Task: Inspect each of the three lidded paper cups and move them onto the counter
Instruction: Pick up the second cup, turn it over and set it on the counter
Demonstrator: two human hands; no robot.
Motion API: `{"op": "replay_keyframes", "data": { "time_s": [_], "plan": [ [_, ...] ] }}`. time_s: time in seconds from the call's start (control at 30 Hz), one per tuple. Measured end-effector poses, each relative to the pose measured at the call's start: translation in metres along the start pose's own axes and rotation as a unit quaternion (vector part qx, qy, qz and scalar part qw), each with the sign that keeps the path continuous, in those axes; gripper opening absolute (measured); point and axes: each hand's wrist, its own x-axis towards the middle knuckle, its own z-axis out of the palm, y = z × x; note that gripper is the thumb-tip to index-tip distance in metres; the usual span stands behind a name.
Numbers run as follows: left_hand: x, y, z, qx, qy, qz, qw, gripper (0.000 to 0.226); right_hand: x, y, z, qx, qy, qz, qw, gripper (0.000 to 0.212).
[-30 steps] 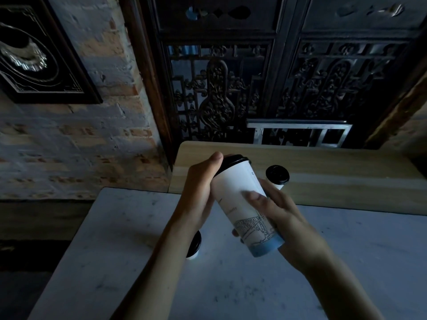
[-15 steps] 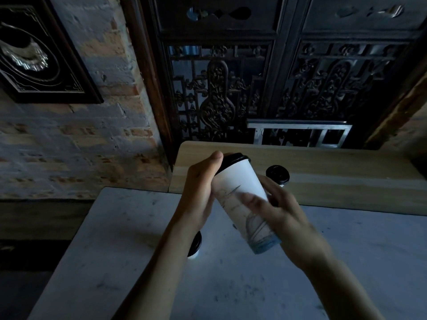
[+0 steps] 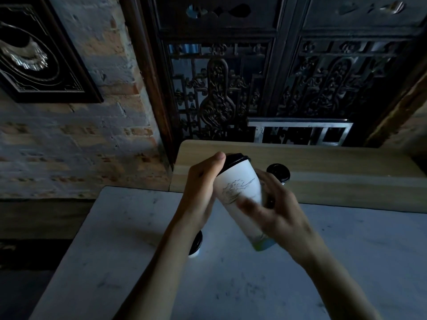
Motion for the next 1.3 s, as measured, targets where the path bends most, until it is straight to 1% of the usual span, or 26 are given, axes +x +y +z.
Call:
{"op": "replay_keyframes", "data": {
  "time_s": [0.03,0.07,0.13,0.17,0.2,0.23,0.3,0.37,0.43,0.47,0.5,0.57,0.67,0.7,0.77,0.8,0.83,0.87,0.93,0.97,1.0,1.07,1.1,1.13,1.23,1.3],
  "plan": [
    [0.0,-0.001,-0.002,-0.006,-0.018,-0.014,1.0,0.046,0.0,-0.003,-0.002,0.058,-0.017,0.038,0.997,0.041],
    [-0.001,-0.002,-0.003,-0.013,-0.03,-0.024,0.999,0.044,0.0,-0.004,-0.003,0.118,-0.034,0.08,0.989,0.038],
    [-0.002,-0.002,-0.003,-0.022,-0.034,-0.032,0.999,0.047,-0.001,-0.002,-0.006,0.21,-0.057,0.134,0.967,0.041],
    [-0.002,-0.002,-0.002,-0.022,-0.027,-0.031,0.999,0.049,0.0,-0.001,-0.005,0.217,-0.057,0.139,0.965,0.04],
    [-0.002,-0.002,-0.002,-0.021,-0.017,-0.03,0.999,0.051,0.001,0.001,-0.004,0.186,-0.044,0.132,0.973,0.039],
    [-0.002,-0.002,0.0,-0.019,-0.004,-0.028,0.999,0.053,0.002,0.004,-0.004,0.119,-0.021,0.112,0.986,0.04],
    [-0.001,-0.001,0.003,-0.016,0.027,-0.025,0.999,0.063,0.001,0.008,-0.002,-0.033,0.018,0.036,0.999,0.055],
    [0.0,0.0,0.004,-0.003,0.038,-0.017,0.999,0.081,-0.001,0.012,0.001,-0.179,0.022,-0.025,0.983,0.076],
    [-0.001,0.002,0.006,0.019,0.041,-0.018,0.999,0.093,-0.002,0.014,0.004,-0.26,0.021,-0.052,0.964,0.085],
    [-0.001,0.001,0.006,0.02,0.043,-0.02,0.999,0.087,-0.002,0.016,0.004,-0.251,0.023,-0.065,0.966,0.084],
    [-0.001,0.0,0.005,0.014,0.047,-0.023,0.999,0.073,-0.002,0.013,0.004,-0.206,0.022,-0.069,0.976,0.08],
    [-0.002,-0.001,0.003,0.0,0.03,-0.05,0.998,0.042,0.001,0.012,-0.001,-0.052,0.003,-0.023,0.998,0.065],
    [-0.005,-0.001,0.0,-0.018,-0.019,-0.065,0.998,0.042,-0.001,0.007,-0.005,0.112,-0.04,0.111,0.987,0.043],
    [-0.007,0.001,0.001,-0.019,-0.025,-0.064,0.997,0.04,-0.004,0.005,-0.005,0.165,-0.058,0.134,0.975,0.031],
    [-0.007,0.001,0.002,-0.019,-0.02,-0.06,0.998,0.039,-0.004,0.005,-0.005,0.193,-0.065,0.129,0.97,0.024],
    [-0.008,0.001,0.003,-0.021,-0.012,-0.059,0.998,0.037,-0.004,0.005,-0.005,0.142,-0.053,0.108,0.982,0.025],
    [-0.007,0.001,0.004,-0.017,0.003,-0.057,0.998,0.036,-0.004,0.003,-0.004,0.079,-0.037,0.071,0.994,0.034],
    [-0.008,0.001,0.004,-0.011,0.018,-0.05,0.999,0.04,-0.003,0.006,-0.004,-0.003,-0.021,0.027,0.999,0.051],
    [-0.009,0.0,0.006,0.002,0.04,-0.037,0.999,0.063,-0.003,0.011,-0.001,-0.169,0.002,-0.023,0.985,0.081],
    [-0.009,0.0,0.007,0.002,0.043,-0.029,0.999,0.069,-0.002,0.014,0.0,-0.214,0.009,-0.029,0.976,0.086],
    [-0.009,0.0,0.007,0.001,0.044,-0.021,0.999,0.07,-0.002,0.015,0.0,-0.223,0.011,-0.038,0.974,0.085],
    [-0.011,0.0,0.007,0.006,0.044,-0.016,0.999,0.077,-0.001,0.014,-0.003,-0.139,-0.004,-0.04,0.989,0.073],
    [-0.011,0.0,0.007,0.008,0.038,-0.021,0.999,0.081,0.0,0.014,-0.006,-0.07,-0.022,-0.027,0.997,0.061],
    [-0.012,-0.001,0.007,0.003,0.029,-0.028,0.999,0.078,0.0,0.011,-0.01,-0.008,-0.04,0.0,0.999,0.05],
    [-0.015,-0.003,0.006,-0.023,0.009,-0.064,0.998,0.051,-0.003,0.012,-0.013,0.139,-0.068,0.093,0.984,0.029],
    [-0.018,-0.004,0.007,-0.025,0.006,-0.062,0.998,0.059,-0.003,0.018,-0.014,0.211,-0.074,0.127,0.966,0.027]
  ]
}}
